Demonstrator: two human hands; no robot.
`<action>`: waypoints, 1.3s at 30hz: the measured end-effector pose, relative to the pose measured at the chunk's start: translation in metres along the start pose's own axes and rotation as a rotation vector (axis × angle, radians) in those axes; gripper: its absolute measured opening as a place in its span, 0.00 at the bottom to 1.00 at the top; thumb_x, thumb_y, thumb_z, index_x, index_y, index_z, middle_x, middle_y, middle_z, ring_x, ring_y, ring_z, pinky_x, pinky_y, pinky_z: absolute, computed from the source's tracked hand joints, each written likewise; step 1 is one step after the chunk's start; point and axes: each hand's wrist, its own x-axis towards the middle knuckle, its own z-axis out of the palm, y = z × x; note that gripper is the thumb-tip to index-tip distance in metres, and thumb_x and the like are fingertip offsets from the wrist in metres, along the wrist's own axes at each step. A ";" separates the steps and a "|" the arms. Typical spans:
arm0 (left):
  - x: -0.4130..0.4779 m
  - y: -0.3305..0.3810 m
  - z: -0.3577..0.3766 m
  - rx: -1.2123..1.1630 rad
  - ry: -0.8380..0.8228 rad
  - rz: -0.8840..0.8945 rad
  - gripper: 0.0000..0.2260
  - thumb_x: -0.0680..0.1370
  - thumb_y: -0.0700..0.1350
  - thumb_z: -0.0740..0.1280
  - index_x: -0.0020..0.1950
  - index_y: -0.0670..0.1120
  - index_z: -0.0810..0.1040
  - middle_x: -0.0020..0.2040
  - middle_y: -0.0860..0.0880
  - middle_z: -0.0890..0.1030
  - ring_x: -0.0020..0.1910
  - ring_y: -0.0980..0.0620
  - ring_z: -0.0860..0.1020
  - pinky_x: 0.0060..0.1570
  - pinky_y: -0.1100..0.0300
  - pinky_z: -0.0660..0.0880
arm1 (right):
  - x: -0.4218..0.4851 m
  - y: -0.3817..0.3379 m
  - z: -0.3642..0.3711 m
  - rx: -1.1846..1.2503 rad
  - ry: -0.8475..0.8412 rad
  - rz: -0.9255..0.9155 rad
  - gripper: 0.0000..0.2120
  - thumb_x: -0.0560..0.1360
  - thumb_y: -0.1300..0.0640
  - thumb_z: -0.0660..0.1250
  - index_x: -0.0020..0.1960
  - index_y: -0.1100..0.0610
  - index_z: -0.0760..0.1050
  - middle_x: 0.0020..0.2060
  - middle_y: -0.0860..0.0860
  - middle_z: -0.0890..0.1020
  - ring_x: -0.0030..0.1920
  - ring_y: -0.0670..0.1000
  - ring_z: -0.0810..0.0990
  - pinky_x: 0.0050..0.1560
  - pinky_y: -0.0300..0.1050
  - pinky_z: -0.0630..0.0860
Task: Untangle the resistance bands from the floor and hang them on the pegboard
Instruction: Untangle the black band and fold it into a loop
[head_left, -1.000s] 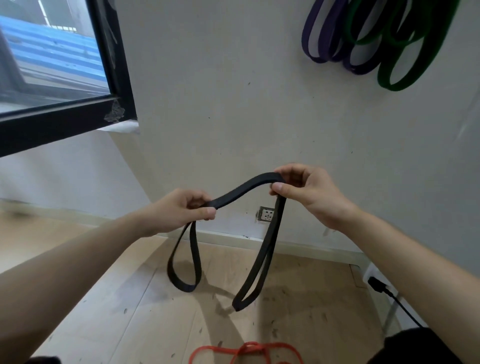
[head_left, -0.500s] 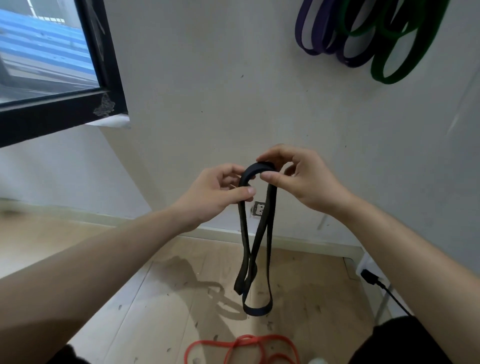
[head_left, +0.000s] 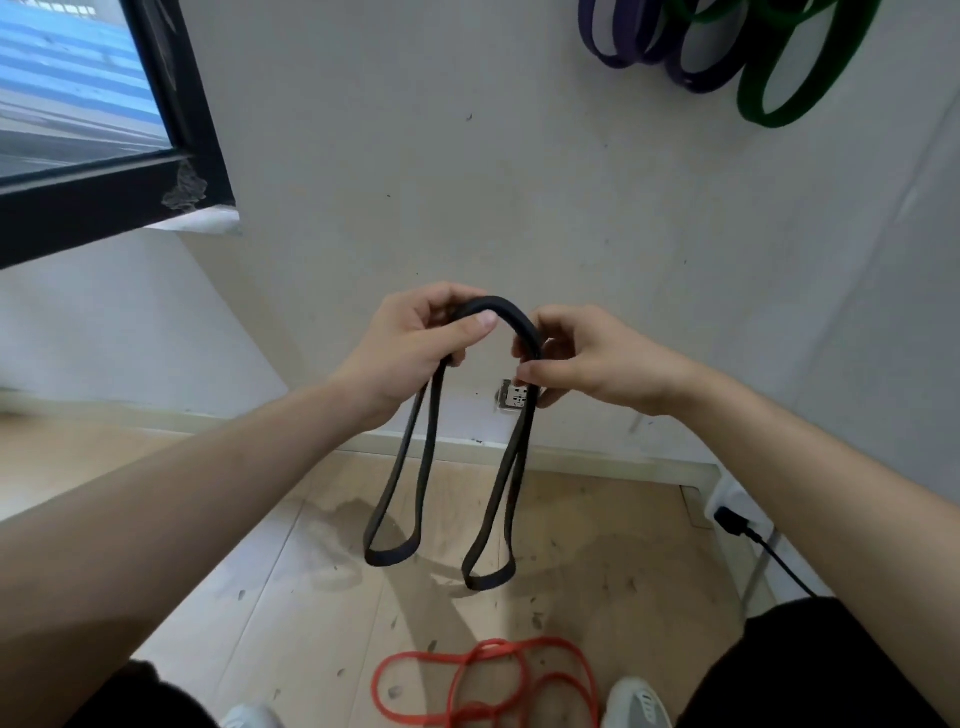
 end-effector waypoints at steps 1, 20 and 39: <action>0.000 -0.001 -0.003 0.008 0.008 -0.004 0.06 0.80 0.40 0.70 0.55 0.45 0.83 0.34 0.57 0.78 0.33 0.55 0.73 0.37 0.64 0.73 | 0.000 0.000 0.000 0.042 0.027 -0.013 0.08 0.77 0.65 0.71 0.54 0.63 0.77 0.45 0.61 0.82 0.48 0.58 0.85 0.50 0.63 0.83; -0.009 -0.017 0.005 0.022 -0.156 -0.123 0.11 0.79 0.41 0.71 0.61 0.46 0.81 0.55 0.48 0.87 0.55 0.52 0.85 0.52 0.63 0.79 | -0.009 -0.026 -0.006 -0.030 0.164 -0.280 0.14 0.81 0.63 0.66 0.65 0.55 0.80 0.53 0.54 0.84 0.48 0.59 0.81 0.44 0.46 0.81; -0.019 -0.037 0.047 0.020 -0.333 -0.242 0.24 0.67 0.54 0.78 0.62 0.52 0.81 0.57 0.52 0.86 0.59 0.55 0.83 0.64 0.54 0.77 | -0.015 -0.045 -0.010 0.403 0.458 -0.393 0.10 0.77 0.68 0.69 0.55 0.57 0.82 0.40 0.52 0.82 0.39 0.53 0.80 0.35 0.41 0.71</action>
